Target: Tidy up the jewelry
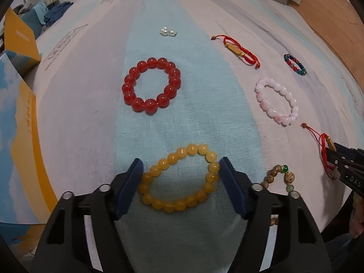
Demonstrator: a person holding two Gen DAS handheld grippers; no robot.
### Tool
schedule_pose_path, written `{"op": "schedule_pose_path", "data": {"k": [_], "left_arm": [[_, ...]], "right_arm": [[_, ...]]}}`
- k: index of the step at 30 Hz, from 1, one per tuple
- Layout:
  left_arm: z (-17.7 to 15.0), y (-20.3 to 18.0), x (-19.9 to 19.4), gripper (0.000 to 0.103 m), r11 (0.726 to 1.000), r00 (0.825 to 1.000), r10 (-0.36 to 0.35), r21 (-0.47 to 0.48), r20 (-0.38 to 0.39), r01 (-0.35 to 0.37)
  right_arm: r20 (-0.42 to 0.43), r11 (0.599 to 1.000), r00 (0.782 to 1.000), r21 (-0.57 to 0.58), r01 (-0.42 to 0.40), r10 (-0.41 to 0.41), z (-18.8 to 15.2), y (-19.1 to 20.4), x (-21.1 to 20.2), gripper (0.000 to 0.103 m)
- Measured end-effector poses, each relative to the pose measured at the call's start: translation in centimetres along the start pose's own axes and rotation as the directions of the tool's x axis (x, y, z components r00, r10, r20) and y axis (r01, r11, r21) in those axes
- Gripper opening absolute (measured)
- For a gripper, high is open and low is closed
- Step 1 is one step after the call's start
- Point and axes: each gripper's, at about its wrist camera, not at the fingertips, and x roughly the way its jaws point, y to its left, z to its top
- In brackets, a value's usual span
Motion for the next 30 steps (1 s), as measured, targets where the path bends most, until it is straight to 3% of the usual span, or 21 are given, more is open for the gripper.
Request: {"op": "schedule_pose_path", "data": {"k": [5,10,22,24,30], "left_arm": [[-0.1,0.0,-0.1,0.046,1.0,1.0,-0.003,0.0,-0.012,0.003],[-0.2,0.1,-0.4,0.019,1.0,0.999,-0.028,-0.001,-0.026,0.028],[-0.2,0.5,-1.8,0.019,0.998,0.998,-0.064,-0.013,-0.008,0.064],[-0.2,0.5,-2.3,0.009,0.997,0.997,-0.073,-0.021,-0.004,0.073],[-0.6,0.9,-3.1,0.009,0.996,0.997,-0.083,-0.033,-0.002,0.083]], "right_arm": [[0.0,1.0,1.0,0.019,0.006,-0.006,0.0,-0.4,-0.1,0.019],[0.001,0.999,1.0,0.038,0.014,-0.014,0.0,-0.9,0.0,0.011],[0.057,0.991,0.995,0.101,-0.089,0.084,0.3,-1.6,-0.8,0.007],[0.077,0.989,0.992,0.105,-0.105,0.097,0.4,-1.5,-1.2,0.007],[0.144,0.982,0.981,0.118,-0.145,0.128,0.1,-1.2,-3.0,0.007]]}}
